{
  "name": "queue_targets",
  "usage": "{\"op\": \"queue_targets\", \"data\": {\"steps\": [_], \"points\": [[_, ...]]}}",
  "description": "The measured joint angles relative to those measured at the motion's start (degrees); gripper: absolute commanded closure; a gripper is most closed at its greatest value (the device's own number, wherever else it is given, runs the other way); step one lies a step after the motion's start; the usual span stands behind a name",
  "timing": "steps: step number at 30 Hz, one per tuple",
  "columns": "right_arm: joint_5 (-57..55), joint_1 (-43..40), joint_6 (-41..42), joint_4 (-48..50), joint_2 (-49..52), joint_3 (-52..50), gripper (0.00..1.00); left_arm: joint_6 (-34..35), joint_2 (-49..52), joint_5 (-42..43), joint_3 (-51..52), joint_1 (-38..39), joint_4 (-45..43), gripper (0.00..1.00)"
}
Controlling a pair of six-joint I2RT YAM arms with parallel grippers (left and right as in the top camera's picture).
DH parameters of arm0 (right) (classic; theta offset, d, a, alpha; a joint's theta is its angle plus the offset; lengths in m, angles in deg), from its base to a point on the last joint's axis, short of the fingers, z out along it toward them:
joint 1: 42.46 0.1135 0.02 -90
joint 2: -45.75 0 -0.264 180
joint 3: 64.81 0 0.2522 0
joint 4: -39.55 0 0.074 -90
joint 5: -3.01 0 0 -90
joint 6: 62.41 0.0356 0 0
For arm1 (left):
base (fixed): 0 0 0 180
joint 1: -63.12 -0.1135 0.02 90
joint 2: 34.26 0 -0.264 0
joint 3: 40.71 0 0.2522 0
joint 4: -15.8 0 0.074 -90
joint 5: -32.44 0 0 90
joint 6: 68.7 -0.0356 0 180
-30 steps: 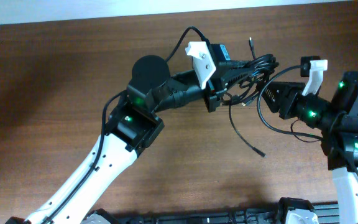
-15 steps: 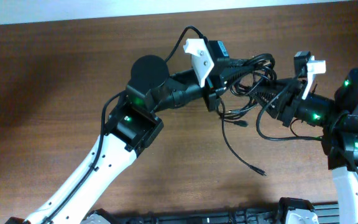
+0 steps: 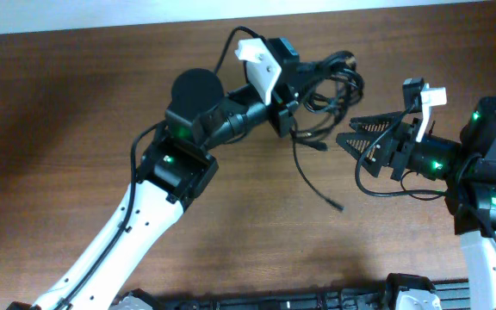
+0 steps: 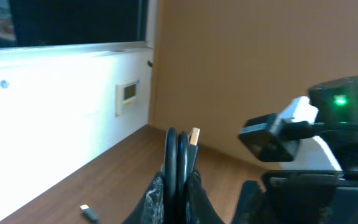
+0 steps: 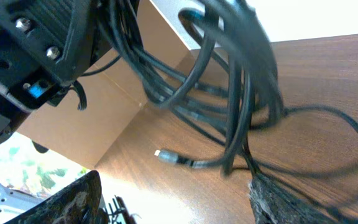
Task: Untangle cables
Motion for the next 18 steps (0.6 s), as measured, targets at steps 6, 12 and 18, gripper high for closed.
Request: {"op": "queue_targets", "data": {"steps": [6,12,18], "points": [[1.6,0.0,6.6,5.2,0.0,0.0,0.26,0.3,0.0,-0.2,0.0,-0.8,1.6,1.0],[3.6,0.0,10.3,10.1,0.0,0.0,0.26,2.2,0.0,0.5,0.0,1.8,1.2,1.0],[3.8,0.0,11.0,10.1,0.1,0.0,0.91,2.3,0.0,0.4,0.0,6.8,1.0,1.0]]}}
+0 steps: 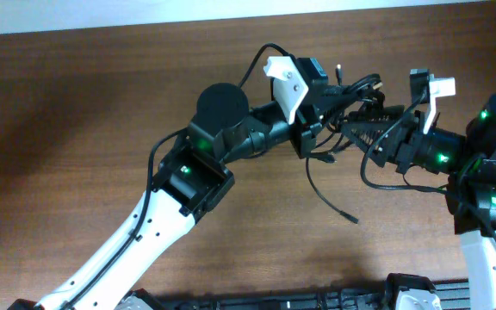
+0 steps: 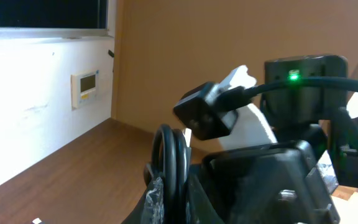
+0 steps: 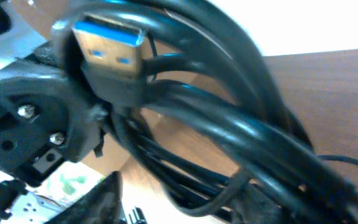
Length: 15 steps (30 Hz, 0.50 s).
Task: Untangle cables
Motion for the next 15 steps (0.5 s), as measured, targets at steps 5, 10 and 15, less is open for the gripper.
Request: {"op": "queue_targets", "data": {"steps": [5,10,15], "points": [[-0.2,0.0,0.7,-0.4,0.7,0.0,0.96,0.0,-0.1,-0.2,0.0,0.1,-0.5,1.0],[-0.2,0.0,0.7,-0.4,0.7,0.0,0.96,-1.6,-0.1,-1.4,0.0,0.1,-0.3,1.0],[0.5,0.0,-0.3,-3.1,0.7,0.0,0.96,-2.7,-0.1,-6.9,0.0,-0.4,0.2,1.0]]}}
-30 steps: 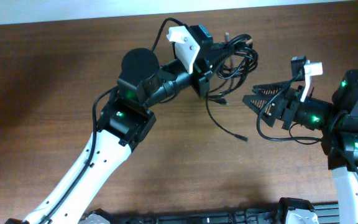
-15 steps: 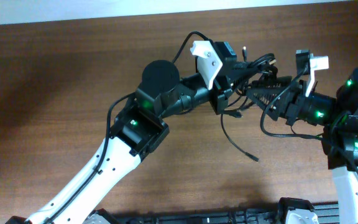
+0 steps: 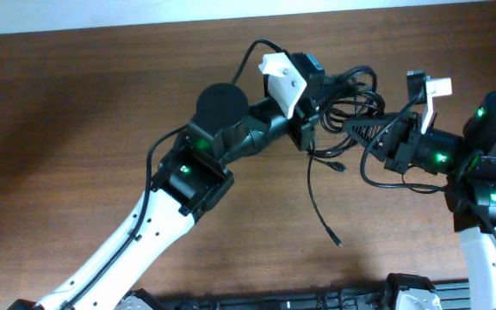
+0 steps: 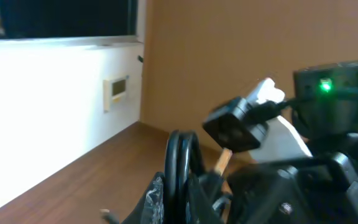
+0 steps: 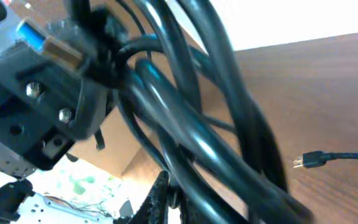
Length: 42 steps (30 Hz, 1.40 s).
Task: Untangle cables
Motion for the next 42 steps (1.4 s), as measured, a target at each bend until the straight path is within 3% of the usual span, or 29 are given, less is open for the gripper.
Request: {"op": "queue_targets", "data": {"steps": [8,16,25,29,30,33,36,42], "points": [[-7.0,0.0,-7.0,-16.9,0.0,0.5,0.96,-0.4,0.1,0.0,0.3,-2.9,-3.0,1.0],[-10.2,0.0,-9.7,-18.8,0.0,0.5,0.96,-0.8,0.1,0.0,0.5,-2.9,-3.4,1.0],[-10.6,0.0,-12.4,-22.5,-0.1,0.6,0.96,-11.0,0.2,0.5,0.5,-2.9,-4.5,1.0],[-14.3,0.0,-11.1,-22.5,-0.1,0.6,0.96,-11.8,0.2,6.9,0.5,-3.2,-5.6,1.0],[-15.3,0.0,-10.7,-22.4,-0.1,0.6,0.82,-12.1,0.2,9.8,0.5,-3.3,-5.6,1.0],[-17.3,0.0,-10.8,-22.9,-0.1,0.6,0.25,-12.5,0.1,11.4,0.4,-3.6,-5.6,1.0],[-15.9,0.0,-13.4,-22.9,-0.1,0.5,0.12,-12.5,0.1,9.3,0.4,-3.8,-4.2,1.0],[-9.0,0.0,-21.3,-21.4,-0.1,0.5,0.12,-12.6,0.1,3.7,0.4,-3.8,0.6,1.0]]}}
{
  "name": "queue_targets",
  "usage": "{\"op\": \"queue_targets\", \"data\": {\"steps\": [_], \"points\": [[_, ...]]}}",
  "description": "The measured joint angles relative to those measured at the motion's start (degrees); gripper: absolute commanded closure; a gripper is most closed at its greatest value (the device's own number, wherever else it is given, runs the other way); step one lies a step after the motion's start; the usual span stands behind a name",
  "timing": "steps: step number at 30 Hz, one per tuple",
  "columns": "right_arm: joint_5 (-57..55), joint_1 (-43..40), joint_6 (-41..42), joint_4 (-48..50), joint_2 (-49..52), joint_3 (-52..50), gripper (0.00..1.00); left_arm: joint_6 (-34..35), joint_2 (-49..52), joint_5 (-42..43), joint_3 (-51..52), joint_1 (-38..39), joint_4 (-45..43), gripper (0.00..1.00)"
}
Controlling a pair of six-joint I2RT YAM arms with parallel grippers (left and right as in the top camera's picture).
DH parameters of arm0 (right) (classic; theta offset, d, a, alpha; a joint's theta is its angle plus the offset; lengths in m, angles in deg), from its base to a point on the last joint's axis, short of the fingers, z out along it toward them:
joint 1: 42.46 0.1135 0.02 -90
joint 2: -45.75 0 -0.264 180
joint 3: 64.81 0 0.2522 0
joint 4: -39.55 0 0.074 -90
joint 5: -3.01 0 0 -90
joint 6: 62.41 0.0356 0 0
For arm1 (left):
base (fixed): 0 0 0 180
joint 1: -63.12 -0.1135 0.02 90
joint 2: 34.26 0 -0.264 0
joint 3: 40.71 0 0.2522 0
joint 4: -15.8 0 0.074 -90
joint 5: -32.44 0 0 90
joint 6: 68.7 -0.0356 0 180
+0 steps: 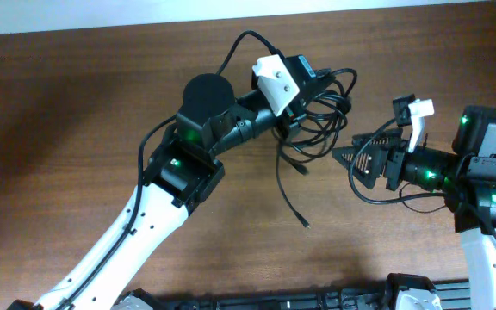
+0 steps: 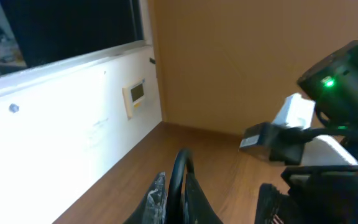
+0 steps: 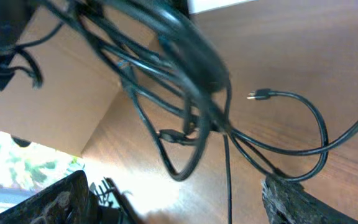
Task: Untangle cables
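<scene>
A tangled bundle of black cables (image 1: 321,108) hangs from my left gripper (image 1: 298,110), which is shut on one of its loops (image 2: 180,171) between its fingers (image 2: 158,198). One loose cable trails down to a plug end (image 1: 305,224) on the table. My right gripper (image 1: 344,157) stands open to the right of the bundle, apart from it. In the right wrist view the cables (image 3: 185,81) hang beyond the wide-open right gripper (image 3: 179,196), with a small plug (image 3: 253,95) to the right.
The brown wooden table (image 1: 76,103) lies below both arms. My right arm's black wrist (image 2: 331,118) shows at the right of the left wrist view. A white wall runs along the table's far edge (image 1: 145,13).
My left gripper has carried the bundle to the left. My right gripper, which was in among the cables, now sits lower and clear of them, open.
First my left gripper held the bundle at the back centre, with my right gripper open and apart on the right. Then the bundle was against the right gripper, and stayed there a moment later. Now the two are apart again, the bundle still tangled.
</scene>
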Motion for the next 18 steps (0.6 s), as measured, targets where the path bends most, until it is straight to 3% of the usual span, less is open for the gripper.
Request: {"op": "queue_targets", "data": {"steps": [5,9,12,13,18], "points": [[1.5,0.0,-12.3,4.1,0.0,-0.1,0.22,3.6,0.0,3.7,0.0,-0.2,-1.7,1.0],[1.8,0.0,-18.7,13.4,0.0,-0.2,0.58,9.8,0.0,11.7,-0.1,-0.2,-5.4,1.0],[4.4,0.0,-20.1,18.2,-0.7,-0.3,0.91,12.1,-0.1,13.8,-0.1,-0.3,-5.7,1.0],[5.2,0.0,-20.0,18.7,-1.2,-0.3,0.96,12.4,-0.1,14.1,-0.1,-0.5,-5.7,1.0],[6.9,0.0,-19.7,19.1,-5.7,-0.3,0.96,13.6,-1.1,11.3,-0.4,-1.9,-1.1,1.0]]}}
